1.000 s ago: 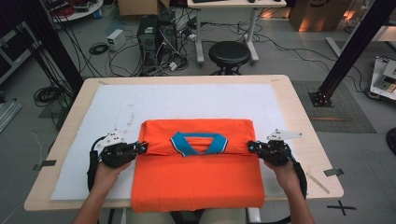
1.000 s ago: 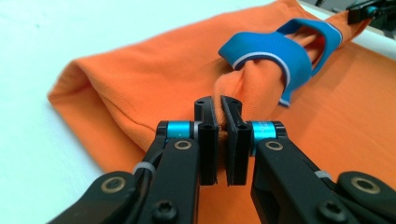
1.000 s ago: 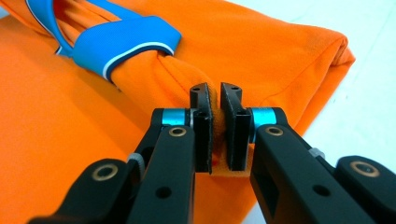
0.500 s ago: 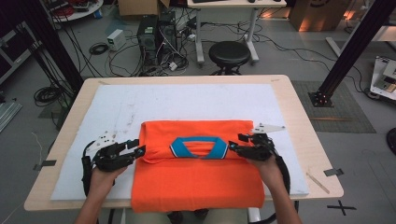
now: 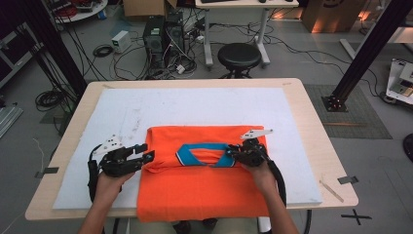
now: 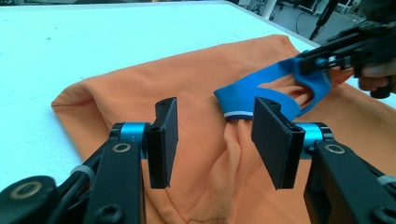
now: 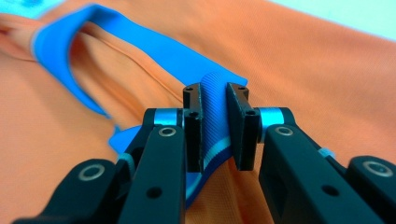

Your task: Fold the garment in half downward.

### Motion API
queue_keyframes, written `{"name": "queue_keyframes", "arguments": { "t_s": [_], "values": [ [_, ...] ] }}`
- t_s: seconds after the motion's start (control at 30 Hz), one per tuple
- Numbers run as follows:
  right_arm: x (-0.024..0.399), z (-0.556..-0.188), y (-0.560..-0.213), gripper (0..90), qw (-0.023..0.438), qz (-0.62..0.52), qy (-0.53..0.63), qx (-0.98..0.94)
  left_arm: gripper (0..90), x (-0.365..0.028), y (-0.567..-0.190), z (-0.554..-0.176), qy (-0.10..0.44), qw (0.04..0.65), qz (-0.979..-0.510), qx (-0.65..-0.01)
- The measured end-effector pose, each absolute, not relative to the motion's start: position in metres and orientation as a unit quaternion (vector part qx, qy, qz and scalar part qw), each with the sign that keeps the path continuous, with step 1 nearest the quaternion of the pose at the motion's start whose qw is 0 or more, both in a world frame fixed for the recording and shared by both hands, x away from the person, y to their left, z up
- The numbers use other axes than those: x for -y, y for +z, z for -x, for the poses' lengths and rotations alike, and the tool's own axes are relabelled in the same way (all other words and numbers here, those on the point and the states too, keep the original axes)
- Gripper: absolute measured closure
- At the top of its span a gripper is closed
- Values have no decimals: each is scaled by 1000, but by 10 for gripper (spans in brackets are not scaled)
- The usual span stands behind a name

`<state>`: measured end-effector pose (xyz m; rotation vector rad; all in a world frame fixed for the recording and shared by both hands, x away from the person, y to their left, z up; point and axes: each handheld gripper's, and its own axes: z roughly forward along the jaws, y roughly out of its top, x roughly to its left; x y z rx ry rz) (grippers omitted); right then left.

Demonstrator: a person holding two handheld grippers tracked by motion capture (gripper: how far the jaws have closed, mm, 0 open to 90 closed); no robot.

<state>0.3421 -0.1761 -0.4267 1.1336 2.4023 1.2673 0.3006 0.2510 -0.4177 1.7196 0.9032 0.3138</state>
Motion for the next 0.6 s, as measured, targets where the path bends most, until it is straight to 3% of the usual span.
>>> {"name": "queue_keyframes", "arguments": {
  "t_s": [0.27,0.4,0.5,0.6],
  "values": [
    [189,-306,-423,779,95,-286,467,-831,449,-233,-409,-306,116,555,-738,-366],
    [194,-298,-427,730,82,-272,464,-839,409,-212,-404,-313,101,552,-751,-348],
    [201,-295,-428,587,71,-274,474,-834,387,-196,-404,-320,93,538,-764,-345],
    [213,-291,-423,514,78,-297,489,-816,379,-181,-409,-328,85,521,-775,-347]
  ]
}}
